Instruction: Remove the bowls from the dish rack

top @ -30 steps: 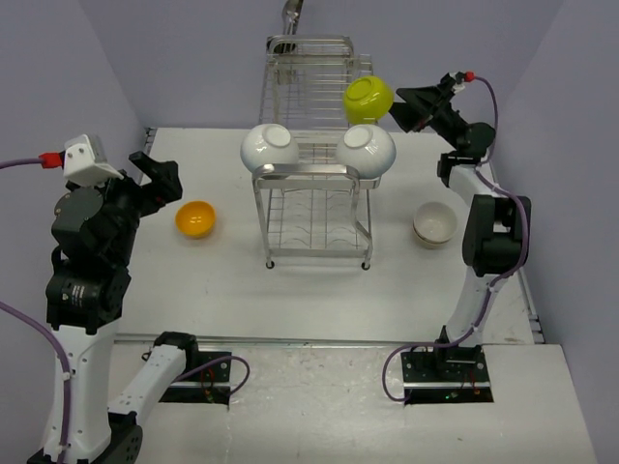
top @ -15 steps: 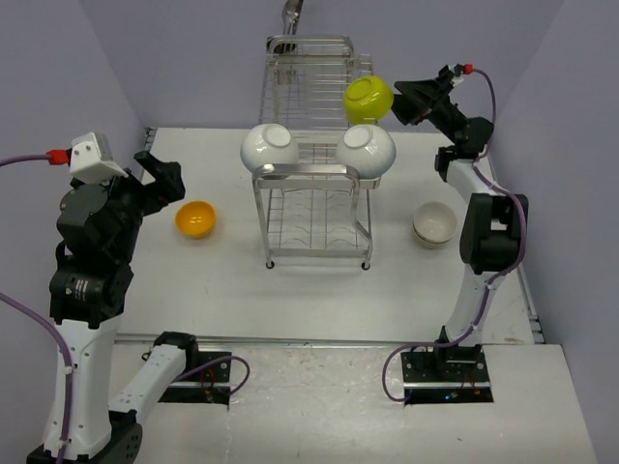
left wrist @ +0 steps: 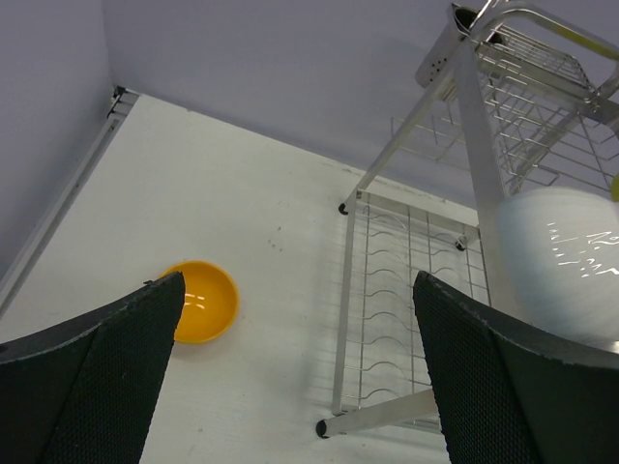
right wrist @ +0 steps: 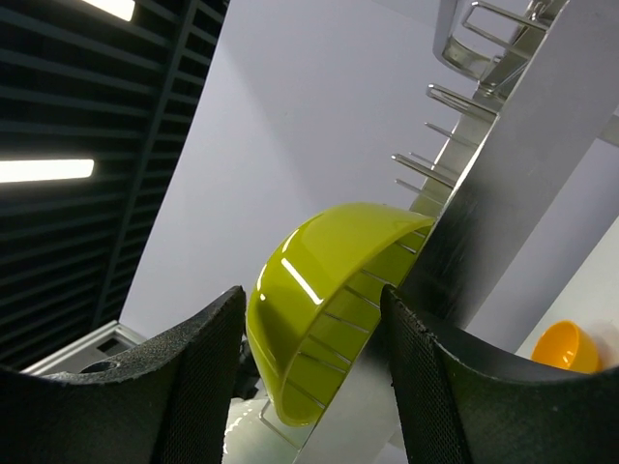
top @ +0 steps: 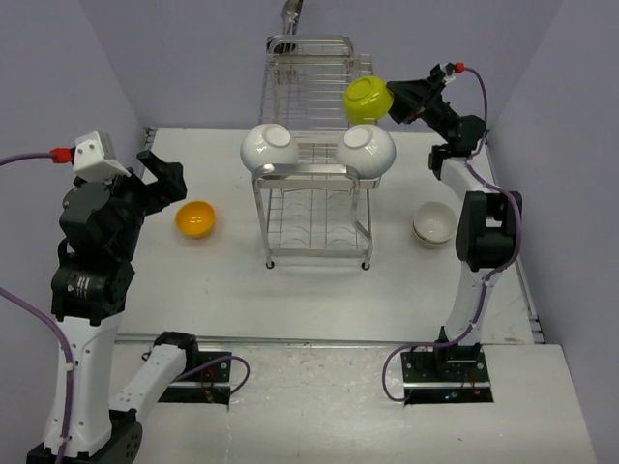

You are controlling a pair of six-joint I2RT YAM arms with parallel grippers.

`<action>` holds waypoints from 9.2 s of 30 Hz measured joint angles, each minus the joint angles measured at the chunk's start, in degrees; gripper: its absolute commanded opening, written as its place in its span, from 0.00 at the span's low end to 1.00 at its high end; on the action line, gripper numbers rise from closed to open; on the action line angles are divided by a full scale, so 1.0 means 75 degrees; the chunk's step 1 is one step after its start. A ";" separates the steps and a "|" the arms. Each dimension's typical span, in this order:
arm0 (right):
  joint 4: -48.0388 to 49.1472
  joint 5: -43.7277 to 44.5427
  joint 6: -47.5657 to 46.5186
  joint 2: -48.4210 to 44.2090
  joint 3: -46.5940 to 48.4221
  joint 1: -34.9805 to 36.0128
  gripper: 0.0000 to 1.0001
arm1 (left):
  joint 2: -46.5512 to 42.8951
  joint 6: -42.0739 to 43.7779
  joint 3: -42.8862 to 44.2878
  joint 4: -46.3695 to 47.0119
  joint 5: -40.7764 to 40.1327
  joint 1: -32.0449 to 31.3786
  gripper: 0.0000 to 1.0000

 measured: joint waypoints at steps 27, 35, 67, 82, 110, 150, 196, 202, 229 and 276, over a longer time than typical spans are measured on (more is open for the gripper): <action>0.0064 0.0087 0.0067 -0.0169 -0.0117 0.0108 0.40 | 0.0017 0.0003 -0.0122 0.0096 0.0105 0.0000 1.00; 0.0070 0.0096 0.0067 -0.0315 -0.0283 0.0111 0.33 | 0.0044 0.0003 -0.0227 0.0108 0.0131 0.0000 1.00; 0.0169 0.0423 0.0198 -0.0618 -0.0099 0.0434 0.00 | 0.0047 0.0003 -0.0227 0.0117 0.0160 0.0000 1.00; -0.0061 0.0956 0.0128 -0.0618 0.1058 0.0595 0.00 | -0.0009 0.0003 -0.0265 0.0230 0.0157 0.0000 1.00; -1.5282 0.4060 -1.3942 -0.6108 0.1874 0.8145 0.00 | 0.0507 -0.0886 0.3468 -0.0111 0.5508 -0.0067 1.00; -1.8812 0.9917 -1.6457 -0.1649 0.3602 1.1640 0.00 | -0.1029 -0.0050 -0.2576 -0.1734 0.5423 -0.0609 0.37; -1.7614 1.1505 -1.6559 -0.2538 0.2358 1.1543 0.74 | 0.0038 -0.0842 -0.3115 -0.1955 0.0000 -0.0629 0.00; -1.6772 1.1491 -1.5530 -0.5418 0.0918 1.1546 0.79 | 0.1180 -0.1303 -0.2981 -0.1067 -0.0224 0.0026 0.00; -1.5644 1.1068 -1.4254 -0.8221 -0.1775 1.1546 0.83 | 0.4867 -0.1623 -0.2005 0.1061 0.0111 0.2130 0.00; -1.5539 1.0692 -1.4254 -0.8227 -0.2267 1.1538 0.85 | 0.5310 -0.1626 -0.2809 0.1941 0.0510 0.2407 0.29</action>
